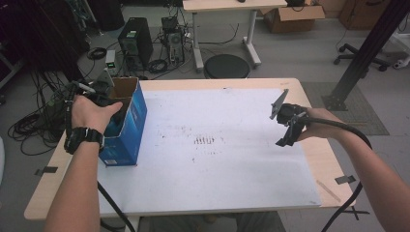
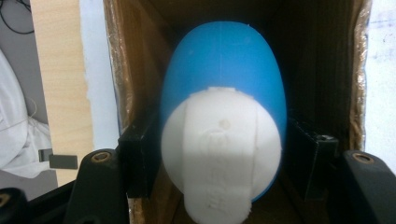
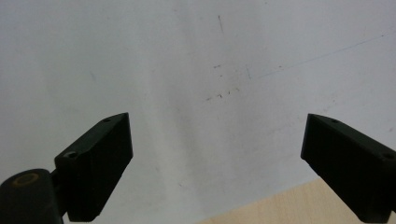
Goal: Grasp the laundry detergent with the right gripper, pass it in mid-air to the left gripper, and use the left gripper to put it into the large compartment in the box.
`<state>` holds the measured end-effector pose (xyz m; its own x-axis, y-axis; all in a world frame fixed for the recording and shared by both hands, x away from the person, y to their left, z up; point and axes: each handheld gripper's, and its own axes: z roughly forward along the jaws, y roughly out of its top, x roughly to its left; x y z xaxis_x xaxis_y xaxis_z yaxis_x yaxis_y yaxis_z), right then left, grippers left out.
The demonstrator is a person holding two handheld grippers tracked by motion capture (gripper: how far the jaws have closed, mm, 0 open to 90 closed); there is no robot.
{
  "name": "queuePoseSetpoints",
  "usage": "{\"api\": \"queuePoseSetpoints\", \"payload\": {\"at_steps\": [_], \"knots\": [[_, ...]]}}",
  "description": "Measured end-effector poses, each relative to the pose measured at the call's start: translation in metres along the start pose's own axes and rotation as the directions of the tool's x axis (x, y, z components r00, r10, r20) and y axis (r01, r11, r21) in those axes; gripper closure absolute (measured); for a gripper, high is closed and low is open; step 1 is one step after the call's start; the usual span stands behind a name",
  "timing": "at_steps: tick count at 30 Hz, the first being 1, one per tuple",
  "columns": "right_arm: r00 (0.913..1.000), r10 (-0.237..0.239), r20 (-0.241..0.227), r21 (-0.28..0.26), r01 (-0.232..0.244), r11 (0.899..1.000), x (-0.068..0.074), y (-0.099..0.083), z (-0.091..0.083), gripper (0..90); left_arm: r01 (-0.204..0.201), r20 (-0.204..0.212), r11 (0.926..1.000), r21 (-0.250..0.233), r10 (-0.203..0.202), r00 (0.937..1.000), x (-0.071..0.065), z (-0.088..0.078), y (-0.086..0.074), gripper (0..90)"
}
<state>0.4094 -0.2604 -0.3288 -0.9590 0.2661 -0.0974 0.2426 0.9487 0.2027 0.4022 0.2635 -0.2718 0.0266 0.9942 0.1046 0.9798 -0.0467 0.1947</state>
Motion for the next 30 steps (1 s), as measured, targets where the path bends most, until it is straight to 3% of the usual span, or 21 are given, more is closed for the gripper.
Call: {"api": "queuePoseSetpoints", "payload": {"at_steps": [16,24,30], "knots": [[1.0000,0.001,-0.006,0.002,-0.001,1.000,0.001,-0.002,0.000,8.7,0.001,0.018,1.0000,-0.008,-0.001,0.9998,-0.002,-0.004,0.001,36.0],[0.9999,-0.007,-0.009,-0.004,0.007,1.000,0.002,-0.001,-0.002,8.6,-0.004,0.025,1.0000,-0.008,0.005,0.9997,-0.002,-0.016,0.002,28.6],[0.9999,-0.008,-0.007,-0.007,0.008,1.000,0.003,0.001,-0.004,8.5,-0.030,-0.004,0.9992,-0.026,0.030,0.9995,-0.004,-0.033,0.002,22.8]]}}
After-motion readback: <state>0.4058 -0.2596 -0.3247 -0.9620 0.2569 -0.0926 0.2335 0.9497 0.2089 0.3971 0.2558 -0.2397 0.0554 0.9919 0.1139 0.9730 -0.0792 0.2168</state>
